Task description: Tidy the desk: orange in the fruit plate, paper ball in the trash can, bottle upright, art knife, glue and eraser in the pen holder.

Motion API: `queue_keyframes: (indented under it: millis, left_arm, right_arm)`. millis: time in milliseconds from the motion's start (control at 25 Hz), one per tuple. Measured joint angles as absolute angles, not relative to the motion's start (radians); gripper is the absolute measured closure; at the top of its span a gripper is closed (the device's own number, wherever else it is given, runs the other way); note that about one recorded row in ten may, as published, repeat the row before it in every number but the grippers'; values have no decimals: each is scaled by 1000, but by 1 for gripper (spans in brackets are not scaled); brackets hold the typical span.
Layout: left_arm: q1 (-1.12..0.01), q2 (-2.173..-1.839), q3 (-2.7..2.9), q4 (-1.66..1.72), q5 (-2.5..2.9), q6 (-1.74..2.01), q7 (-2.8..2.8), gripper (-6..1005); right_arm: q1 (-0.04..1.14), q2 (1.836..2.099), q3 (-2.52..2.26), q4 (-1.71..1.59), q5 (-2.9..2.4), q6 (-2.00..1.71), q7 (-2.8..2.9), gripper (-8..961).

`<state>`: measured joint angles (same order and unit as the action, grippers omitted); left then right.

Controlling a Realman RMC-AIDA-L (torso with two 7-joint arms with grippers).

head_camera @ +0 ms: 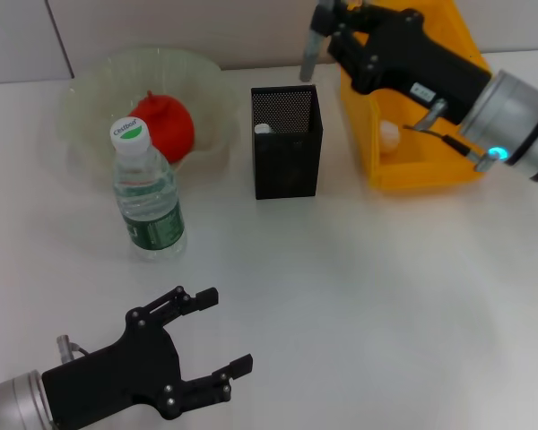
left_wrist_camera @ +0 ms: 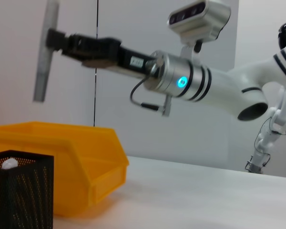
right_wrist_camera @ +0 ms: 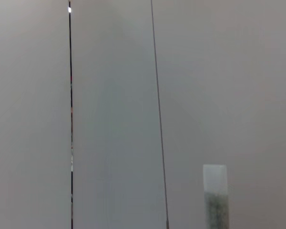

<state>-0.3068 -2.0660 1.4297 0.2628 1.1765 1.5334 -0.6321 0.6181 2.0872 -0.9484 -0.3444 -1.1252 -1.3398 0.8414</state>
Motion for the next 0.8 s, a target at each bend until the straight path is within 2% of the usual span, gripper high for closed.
queue_keyframes:
  millis: [800]
  left_arm:
    - [-319, -2066, 1426, 262, 1177, 1531, -654, 138]
  right_arm:
    - [615, 2091, -943, -192, -1116, -1239, 696, 781]
